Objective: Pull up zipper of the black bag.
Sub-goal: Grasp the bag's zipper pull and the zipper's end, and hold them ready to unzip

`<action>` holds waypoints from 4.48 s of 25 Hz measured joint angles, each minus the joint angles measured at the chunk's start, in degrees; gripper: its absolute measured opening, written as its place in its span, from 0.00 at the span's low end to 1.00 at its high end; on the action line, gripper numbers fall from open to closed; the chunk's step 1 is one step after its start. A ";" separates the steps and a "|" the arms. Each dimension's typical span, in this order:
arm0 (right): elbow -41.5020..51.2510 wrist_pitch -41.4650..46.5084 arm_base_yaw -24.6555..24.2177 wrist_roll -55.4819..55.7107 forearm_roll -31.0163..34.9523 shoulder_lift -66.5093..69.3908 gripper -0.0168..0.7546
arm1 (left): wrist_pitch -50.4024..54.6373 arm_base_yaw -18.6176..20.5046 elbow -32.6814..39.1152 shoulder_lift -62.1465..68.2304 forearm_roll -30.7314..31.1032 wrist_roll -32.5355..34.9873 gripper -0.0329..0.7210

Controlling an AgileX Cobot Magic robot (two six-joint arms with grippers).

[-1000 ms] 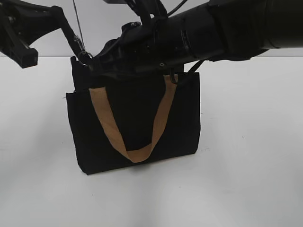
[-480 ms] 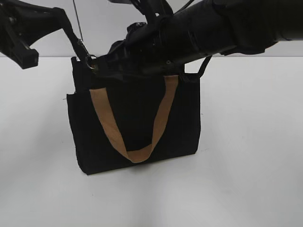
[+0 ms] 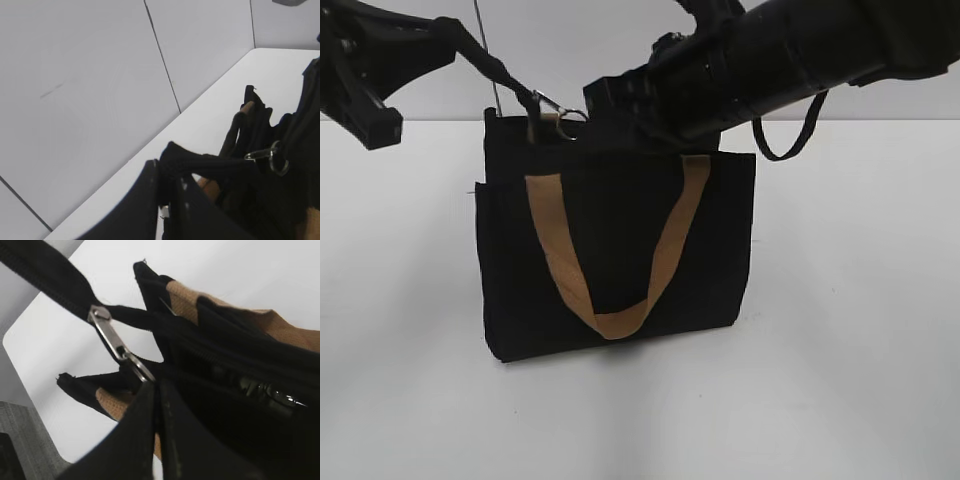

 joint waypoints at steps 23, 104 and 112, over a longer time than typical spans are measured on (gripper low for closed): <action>-0.05 4.81 -3.93 8.84 -5.04 -1.90 0.02 | 3.75 -0.07 0.16 -2.93 0.87 0.05 0.07; -1.96 -4.94 7.02 9.28 4.22 6.54 0.12 | -0.64 0.11 0.11 0.09 -1.35 0.05 0.07; -1.96 -4.89 6.98 9.23 -0.01 4.69 0.02 | -0.64 0.11 0.11 0.09 -1.35 0.05 0.07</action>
